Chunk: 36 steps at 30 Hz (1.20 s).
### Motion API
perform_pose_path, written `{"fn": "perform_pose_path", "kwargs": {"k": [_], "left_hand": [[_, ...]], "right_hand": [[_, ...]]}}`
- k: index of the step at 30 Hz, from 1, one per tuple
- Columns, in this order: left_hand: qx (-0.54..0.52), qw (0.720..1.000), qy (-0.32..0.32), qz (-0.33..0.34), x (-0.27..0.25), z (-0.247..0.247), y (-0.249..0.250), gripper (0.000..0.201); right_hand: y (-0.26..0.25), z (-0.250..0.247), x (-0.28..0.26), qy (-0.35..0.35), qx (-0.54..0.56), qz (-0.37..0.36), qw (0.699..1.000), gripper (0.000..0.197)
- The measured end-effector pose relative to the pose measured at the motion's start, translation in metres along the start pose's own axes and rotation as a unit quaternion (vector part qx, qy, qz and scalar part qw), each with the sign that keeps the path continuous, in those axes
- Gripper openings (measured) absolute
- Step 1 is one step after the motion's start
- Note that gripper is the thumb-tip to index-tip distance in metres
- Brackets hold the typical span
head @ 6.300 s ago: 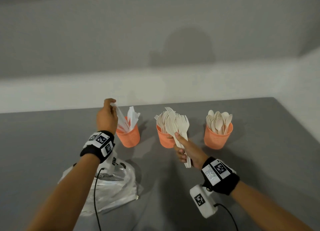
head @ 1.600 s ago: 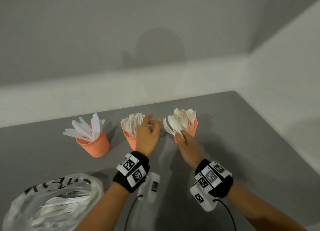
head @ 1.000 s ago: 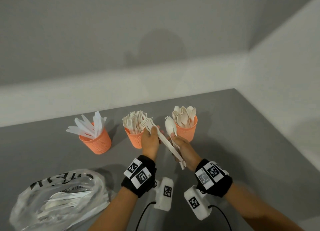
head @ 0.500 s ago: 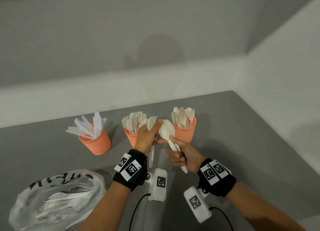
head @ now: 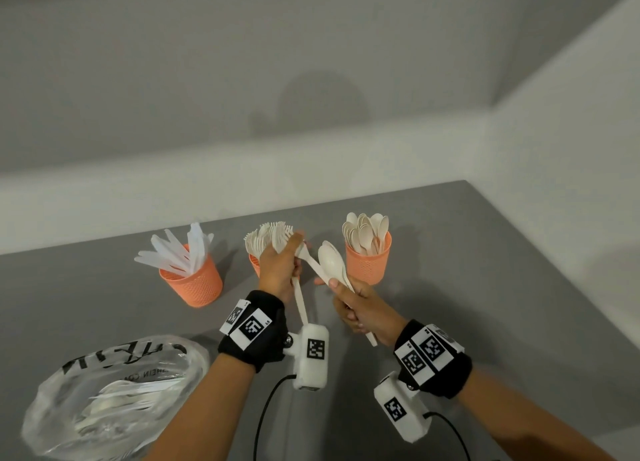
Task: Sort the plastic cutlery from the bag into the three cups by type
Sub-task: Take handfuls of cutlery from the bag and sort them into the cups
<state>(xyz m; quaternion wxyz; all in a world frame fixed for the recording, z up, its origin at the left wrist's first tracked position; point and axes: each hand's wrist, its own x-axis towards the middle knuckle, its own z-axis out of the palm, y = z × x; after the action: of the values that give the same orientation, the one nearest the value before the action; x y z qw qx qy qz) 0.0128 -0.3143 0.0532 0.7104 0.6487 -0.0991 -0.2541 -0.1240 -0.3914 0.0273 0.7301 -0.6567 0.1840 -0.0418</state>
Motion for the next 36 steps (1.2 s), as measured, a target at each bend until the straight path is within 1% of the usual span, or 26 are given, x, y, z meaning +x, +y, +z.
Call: {"fn": "perform_pose_path", "kwargs": {"k": [2, 3, 5, 8, 10, 12, 13, 14, 16, 18, 19, 24, 26, 29, 32, 36], "left_hand": [[-0.034, 0.996, -0.071, -0.042, -0.005, 0.002, -0.006, 0.022], [-0.048, 0.994, -0.084, -0.047, -0.008, 0.004, -0.009, 0.020], [-0.056, 0.995, -0.063, -0.046, -0.012, 0.007, -0.013, 0.018], [-0.063, 0.997, -0.007, -0.038, -0.009, 0.004, -0.021, 0.016], [-0.109, 0.993, 0.013, -0.048, -0.007, -0.002, -0.022, 0.017], [-0.175, 0.982, 0.031, -0.056, -0.005, -0.010, -0.018, 0.020], [-0.187, 0.980, 0.050, -0.053, -0.003, -0.015, -0.015, 0.021], [-0.170, 0.982, 0.071, -0.041, 0.001, -0.021, -0.014, 0.022], [-0.081, 0.991, 0.104, 0.009, 0.009, -0.031, -0.009, 0.027], [0.008, 0.989, 0.125, 0.075, 0.018, -0.037, -0.001, 0.030], [0.034, 0.985, 0.131, 0.105, 0.021, -0.037, 0.006, 0.030], [0.058, 0.961, 0.161, 0.220, 0.042, -0.027, 0.043, 0.029], [0.053, 0.955, 0.170, 0.238, 0.053, -0.022, 0.050, 0.029], [0.047, 0.956, 0.166, 0.238, 0.068, -0.013, 0.051, 0.030], [0.050, 0.959, 0.158, 0.231, 0.079, -0.008, 0.038, 0.028], [0.036, 0.961, 0.154, 0.228, 0.082, -0.004, 0.020, 0.032]], "right_hand": [[0.000, 0.000, 0.000, -0.030, 0.006, 0.014, 0.999, 0.043], [0.000, 0.000, 0.000, -0.043, 0.001, 0.016, 0.999, 0.041], [0.000, -0.001, -0.001, -0.052, -0.009, 0.024, 0.998, 0.036], [0.004, -0.003, 0.000, -0.024, -0.026, 0.037, 0.999, 0.026], [0.006, -0.008, 0.002, 0.011, -0.040, 0.045, 0.998, 0.030], [0.008, -0.015, 0.005, 0.045, -0.051, 0.058, 0.996, 0.034], [0.008, -0.018, 0.006, 0.056, -0.053, 0.067, 0.995, 0.035], [0.008, -0.022, 0.007, 0.065, -0.049, 0.075, 0.994, 0.036], [0.008, -0.027, 0.009, 0.071, -0.028, 0.083, 0.994, 0.038], [0.008, -0.031, 0.010, 0.066, -0.010, 0.086, 0.994, 0.038], [0.009, -0.033, 0.011, 0.060, -0.003, 0.085, 0.995, 0.037], [0.008, -0.036, 0.014, 0.031, 0.033, 0.072, 0.996, 0.033], [0.007, -0.037, 0.015, 0.033, 0.049, 0.070, 0.996, 0.032], [0.006, -0.039, 0.018, 0.046, 0.076, 0.070, 0.994, 0.029], [0.005, -0.044, 0.020, 0.061, 0.084, 0.071, 0.992, 0.028], [0.005, -0.050, 0.021, 0.078, 0.079, 0.062, 0.992, 0.027]]}}
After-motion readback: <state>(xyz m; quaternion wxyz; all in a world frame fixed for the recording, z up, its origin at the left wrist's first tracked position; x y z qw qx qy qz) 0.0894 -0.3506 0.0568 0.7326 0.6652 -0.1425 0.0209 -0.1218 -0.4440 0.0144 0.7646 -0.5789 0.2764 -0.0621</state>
